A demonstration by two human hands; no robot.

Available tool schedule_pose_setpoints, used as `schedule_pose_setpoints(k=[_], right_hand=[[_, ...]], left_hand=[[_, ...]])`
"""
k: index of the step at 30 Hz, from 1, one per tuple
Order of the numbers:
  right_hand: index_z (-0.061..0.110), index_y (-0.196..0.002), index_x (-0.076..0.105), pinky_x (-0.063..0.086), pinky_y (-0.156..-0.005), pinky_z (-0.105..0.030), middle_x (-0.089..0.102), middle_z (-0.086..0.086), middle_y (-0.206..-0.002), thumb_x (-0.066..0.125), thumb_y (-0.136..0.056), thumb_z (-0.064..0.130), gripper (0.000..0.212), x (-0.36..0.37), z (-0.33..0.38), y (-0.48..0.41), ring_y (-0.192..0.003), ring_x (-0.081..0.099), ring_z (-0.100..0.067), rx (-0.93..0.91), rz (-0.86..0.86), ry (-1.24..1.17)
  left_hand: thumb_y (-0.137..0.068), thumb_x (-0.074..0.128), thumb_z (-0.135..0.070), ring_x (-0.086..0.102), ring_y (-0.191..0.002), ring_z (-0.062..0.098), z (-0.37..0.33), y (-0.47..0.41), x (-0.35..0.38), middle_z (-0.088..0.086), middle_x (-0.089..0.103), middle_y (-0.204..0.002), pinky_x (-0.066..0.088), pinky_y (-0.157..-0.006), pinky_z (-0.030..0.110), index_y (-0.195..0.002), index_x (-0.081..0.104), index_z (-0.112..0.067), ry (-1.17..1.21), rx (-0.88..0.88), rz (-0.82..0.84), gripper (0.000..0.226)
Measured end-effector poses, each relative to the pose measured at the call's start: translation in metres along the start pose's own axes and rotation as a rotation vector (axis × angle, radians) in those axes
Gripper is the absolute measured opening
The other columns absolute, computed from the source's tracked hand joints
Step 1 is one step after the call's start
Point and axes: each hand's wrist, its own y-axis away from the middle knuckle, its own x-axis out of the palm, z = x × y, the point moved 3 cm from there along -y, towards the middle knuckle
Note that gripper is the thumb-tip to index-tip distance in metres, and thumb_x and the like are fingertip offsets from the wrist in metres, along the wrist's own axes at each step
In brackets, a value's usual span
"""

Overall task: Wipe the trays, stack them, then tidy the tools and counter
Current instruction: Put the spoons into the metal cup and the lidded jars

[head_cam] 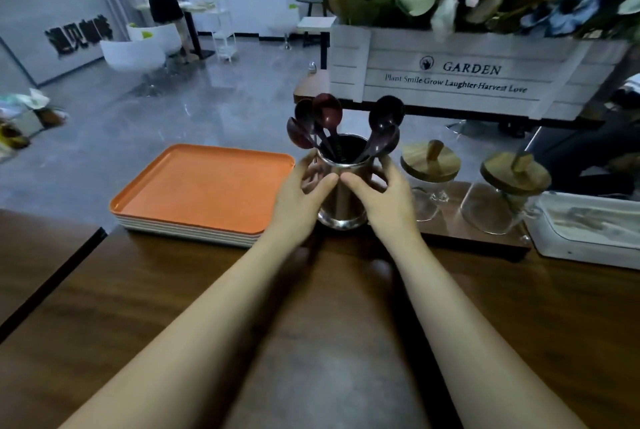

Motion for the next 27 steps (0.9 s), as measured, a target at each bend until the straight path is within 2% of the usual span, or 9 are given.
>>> schedule_pose_setpoints(k=[8, 11, 13, 15, 17, 20, 22, 24, 27], right_hand=[[0.053, -0.129, 0.053, 0.054, -0.099, -0.044, 0.068, 0.016, -0.119, 0.077, -0.077, 0.053, 0.057, 0.011, -0.011, -0.021, -0.112, 0.065, -0.007, 0.031, -0.043, 0.053], [0.063, -0.135, 0.043, 0.048, -0.107, -0.043, 0.062, 0.015, -0.134, 0.076, -0.074, 0.060, 0.069, 0.011, -0.013, -0.018, -0.125, 0.057, -0.009, 0.054, -0.021, 0.085], [0.046, -0.154, 0.029, 0.040, -0.114, -0.039, 0.046, 0.011, -0.153, 0.077, -0.079, 0.057, 0.089, 0.008, -0.012, -0.007, -0.138, 0.044, -0.010, 0.099, 0.018, 0.129], [0.032, -0.153, 0.039, 0.041, -0.113, -0.032, 0.047, 0.014, -0.150, 0.075, -0.086, 0.046, 0.077, -0.005, -0.008, 0.014, -0.137, 0.045, -0.005, 0.097, 0.020, 0.120], [0.028, -0.134, 0.062, 0.051, -0.101, -0.025, 0.065, 0.018, -0.127, 0.071, -0.091, 0.039, 0.045, -0.030, -0.002, 0.042, -0.118, 0.059, 0.002, 0.016, -0.115, 0.124], [0.026, -0.118, 0.068, 0.057, -0.083, -0.022, 0.070, 0.016, -0.101, 0.066, -0.095, 0.037, 0.026, -0.074, -0.002, 0.072, -0.097, 0.065, 0.002, -0.052, -0.437, 0.164], [0.026, -0.128, 0.061, 0.056, -0.085, -0.020, 0.067, 0.014, -0.110, 0.066, -0.095, 0.041, 0.037, -0.091, -0.008, 0.072, -0.102, 0.063, 0.005, 0.003, -0.508, 0.176], [0.029, -0.143, 0.050, 0.050, -0.096, -0.020, 0.059, 0.009, -0.135, 0.066, -0.094, 0.045, 0.054, -0.096, -0.016, 0.062, -0.119, 0.056, 0.005, 0.052, -0.446, 0.165], [0.027, -0.156, 0.031, 0.040, -0.110, -0.026, 0.037, 0.008, -0.158, 0.066, -0.095, 0.040, 0.072, -0.093, -0.028, 0.041, -0.140, 0.038, -0.005, 0.100, -0.311, 0.077]], left_hand=[[-0.086, 0.069, -0.047, 0.063, -0.123, 0.015, 0.008, -0.022, -0.004, -0.006, 0.065, -0.133, 0.050, -0.108, 0.049, -0.127, 0.050, -0.063, 0.013, -0.005, 0.007, 0.049], [-0.095, 0.068, -0.033, 0.060, -0.126, 0.008, 0.008, -0.019, -0.002, -0.012, 0.062, -0.135, 0.047, -0.111, 0.044, -0.134, 0.045, -0.059, -0.050, 0.022, 0.047, 0.053], [-0.098, 0.067, -0.024, 0.056, -0.128, 0.005, 0.007, -0.012, -0.002, -0.016, 0.057, -0.139, 0.045, -0.113, 0.039, -0.144, 0.040, -0.047, -0.092, 0.017, 0.058, 0.058], [-0.098, 0.066, -0.029, 0.059, -0.117, 0.002, 0.007, 0.004, -0.006, -0.010, 0.060, -0.135, 0.049, -0.107, 0.039, -0.146, 0.046, -0.030, -0.178, -0.032, -0.073, 0.052], [-0.098, 0.064, -0.029, 0.061, -0.088, 0.001, 0.007, 0.033, -0.005, -0.008, 0.068, -0.103, 0.053, -0.090, 0.042, -0.121, 0.060, -0.024, -0.299, 0.028, -0.240, 0.023], [-0.099, 0.063, -0.023, 0.062, -0.081, 0.007, -0.004, 0.073, 0.032, -0.007, 0.067, -0.085, 0.052, -0.075, 0.029, -0.103, 0.064, -0.027, -0.367, 0.210, -0.141, 0.006], [-0.100, 0.061, -0.032, 0.062, -0.106, -0.003, -0.008, 0.071, 0.066, -0.013, 0.069, -0.115, 0.048, -0.090, 0.015, -0.128, 0.061, -0.029, -0.272, 0.203, 0.018, 0.028], [-0.101, 0.053, -0.049, 0.037, -0.142, -0.004, -0.016, 0.058, 0.098, -0.020, 0.039, -0.156, 0.032, -0.114, 0.017, -0.156, 0.032, -0.034, -0.180, 0.142, 0.157, 0.061], [-0.106, 0.036, -0.055, 0.010, -0.154, 0.003, -0.024, 0.038, 0.134, -0.019, 0.007, -0.167, 0.011, -0.117, 0.021, -0.162, 0.002, -0.034, -0.055, -0.006, 0.238, 0.069]])
